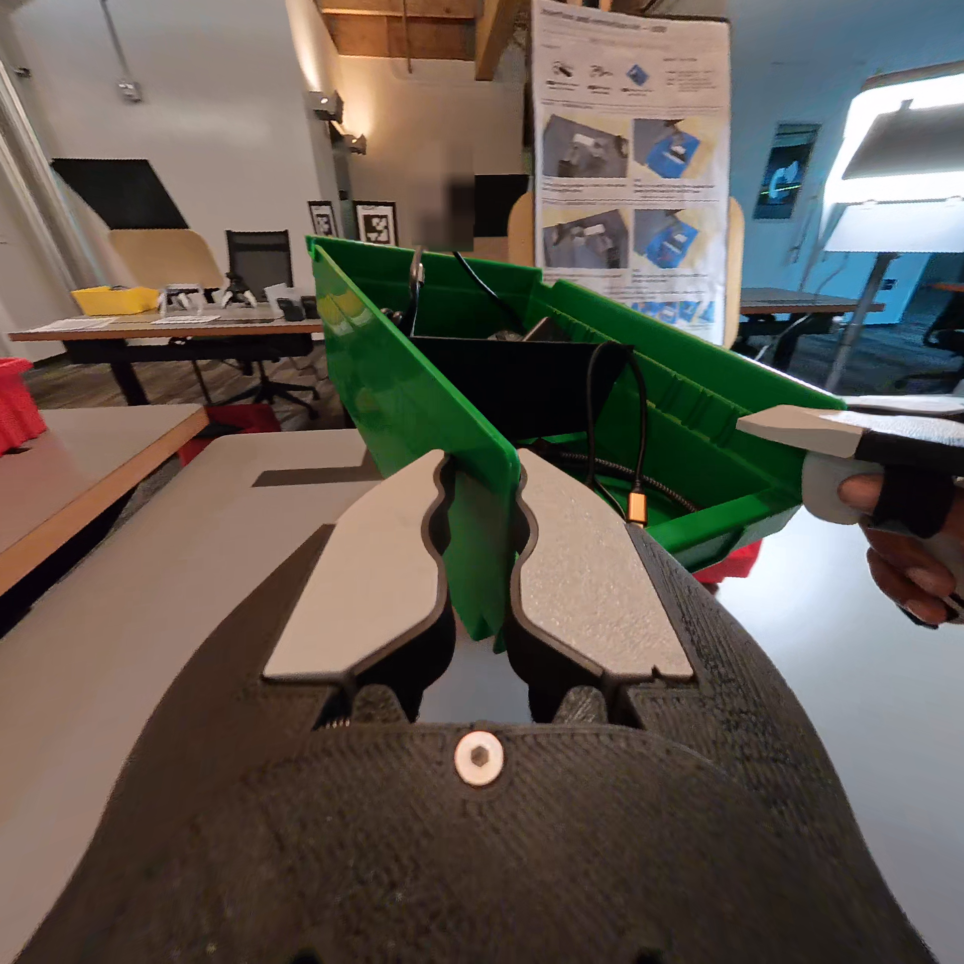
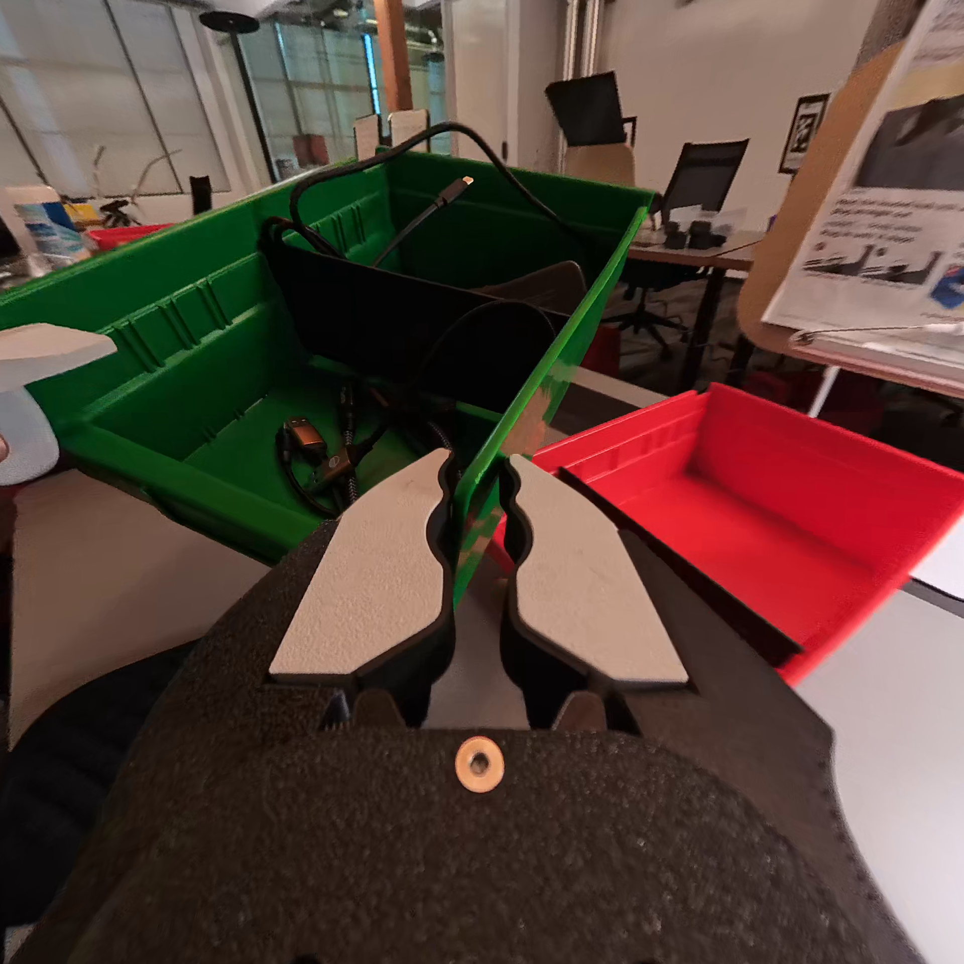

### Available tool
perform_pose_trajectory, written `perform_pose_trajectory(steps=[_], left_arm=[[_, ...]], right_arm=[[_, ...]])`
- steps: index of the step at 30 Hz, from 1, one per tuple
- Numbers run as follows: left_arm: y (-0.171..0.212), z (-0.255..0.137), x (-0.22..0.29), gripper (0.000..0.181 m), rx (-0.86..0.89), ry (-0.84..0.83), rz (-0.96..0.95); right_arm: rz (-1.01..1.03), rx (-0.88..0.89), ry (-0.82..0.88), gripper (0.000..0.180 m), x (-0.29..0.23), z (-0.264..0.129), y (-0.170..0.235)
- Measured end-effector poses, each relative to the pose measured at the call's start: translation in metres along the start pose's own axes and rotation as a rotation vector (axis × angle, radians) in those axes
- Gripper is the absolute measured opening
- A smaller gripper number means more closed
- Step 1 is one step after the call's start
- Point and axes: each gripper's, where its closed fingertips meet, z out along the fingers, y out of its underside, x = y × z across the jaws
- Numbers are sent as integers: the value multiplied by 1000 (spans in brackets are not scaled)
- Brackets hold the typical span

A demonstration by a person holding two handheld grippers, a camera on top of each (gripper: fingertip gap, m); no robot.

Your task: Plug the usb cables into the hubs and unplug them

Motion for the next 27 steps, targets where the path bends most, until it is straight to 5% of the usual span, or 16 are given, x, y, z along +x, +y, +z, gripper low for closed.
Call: perform_pose_trajectory(steps=[1,11,23,27], left_arm=[[2,-2,-8,18,-2,-19,-4],[53,-4,-68,15,-75,-154,-54],[151,22,-90,8,-271,-208,-113],[158,29,-84,23,-293,-118,-179]], right_arm=[[8,-11,-17,16,-6,8,5],[49,-131,-107,17,-37,69,66],[-81,-270,-69,23,-30,75,125],[-88,-264,-108,26,-32,71,127]])
